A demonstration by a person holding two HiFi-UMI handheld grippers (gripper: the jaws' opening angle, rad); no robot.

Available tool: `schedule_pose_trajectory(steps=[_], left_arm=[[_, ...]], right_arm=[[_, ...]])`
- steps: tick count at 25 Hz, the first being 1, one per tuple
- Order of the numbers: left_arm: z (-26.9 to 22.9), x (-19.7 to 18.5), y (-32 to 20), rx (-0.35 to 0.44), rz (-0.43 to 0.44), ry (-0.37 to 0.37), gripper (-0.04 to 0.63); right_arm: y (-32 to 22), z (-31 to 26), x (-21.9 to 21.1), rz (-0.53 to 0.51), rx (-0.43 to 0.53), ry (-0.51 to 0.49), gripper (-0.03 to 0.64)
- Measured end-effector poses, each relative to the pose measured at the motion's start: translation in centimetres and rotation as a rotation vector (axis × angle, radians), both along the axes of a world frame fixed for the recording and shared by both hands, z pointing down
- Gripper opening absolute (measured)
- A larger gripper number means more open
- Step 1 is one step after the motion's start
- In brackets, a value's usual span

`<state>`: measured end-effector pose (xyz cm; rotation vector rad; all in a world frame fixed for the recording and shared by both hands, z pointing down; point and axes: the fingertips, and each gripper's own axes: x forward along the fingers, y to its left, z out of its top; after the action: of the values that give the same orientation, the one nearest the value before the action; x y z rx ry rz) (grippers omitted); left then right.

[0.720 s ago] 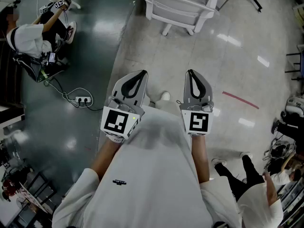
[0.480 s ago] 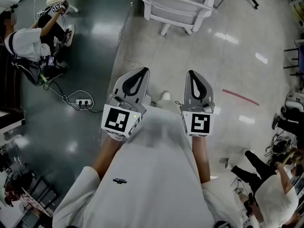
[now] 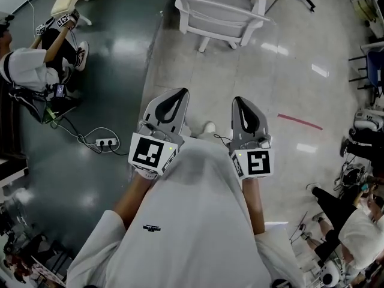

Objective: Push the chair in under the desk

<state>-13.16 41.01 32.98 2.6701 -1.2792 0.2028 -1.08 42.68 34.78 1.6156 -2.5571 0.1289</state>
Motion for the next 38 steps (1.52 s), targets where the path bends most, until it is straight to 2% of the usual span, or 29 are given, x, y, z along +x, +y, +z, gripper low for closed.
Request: schedule_pose_trajectory(steps=[7, 13, 17, 23, 27, 31, 38], left_arm=[[0.4, -5.4, -1.4, -0.009, 0.033, 0.015, 0.006], [1.6, -9.0, -3.4, -0.032, 0.04, 0.039, 0.007], [1.3, -9.6, -4.8, -0.039, 0.055, 0.055, 0.006], [1.1, -8.7, -8.2, -0.041, 0.082, 0.066, 0.006], [2.1, -7.6, -11.9, -0.055, 0.081, 0.05, 0.006], [2.5, -5.4, -17.3, -0.07, 0.081, 0.034, 0.006], [1.1, 0.5, -28.4, -0.063, 0.081, -0.002, 0.006]], right_arm=[[-2.1, 0.6, -3.2, 0.08, -0.001, 0.133, 0.011], [-4.1, 1.4, -5.2, 0.151, -0.05, 0.124, 0.011], [-5.2, 1.6, -6.2, 0.137, -0.053, 0.111, 0.011], [-8.6, 1.9, -5.4, 0.188, -0.033, 0.118, 0.012], [-11.8, 2.5, -4.2, 0.178, -0.034, 0.112, 0.012], [-16.7, 3.4, -2.3, 0.164, -0.046, 0.109, 0.012], [-27.8, 2.8, 1.8, 0.067, -0.09, 0.137, 0.011]])
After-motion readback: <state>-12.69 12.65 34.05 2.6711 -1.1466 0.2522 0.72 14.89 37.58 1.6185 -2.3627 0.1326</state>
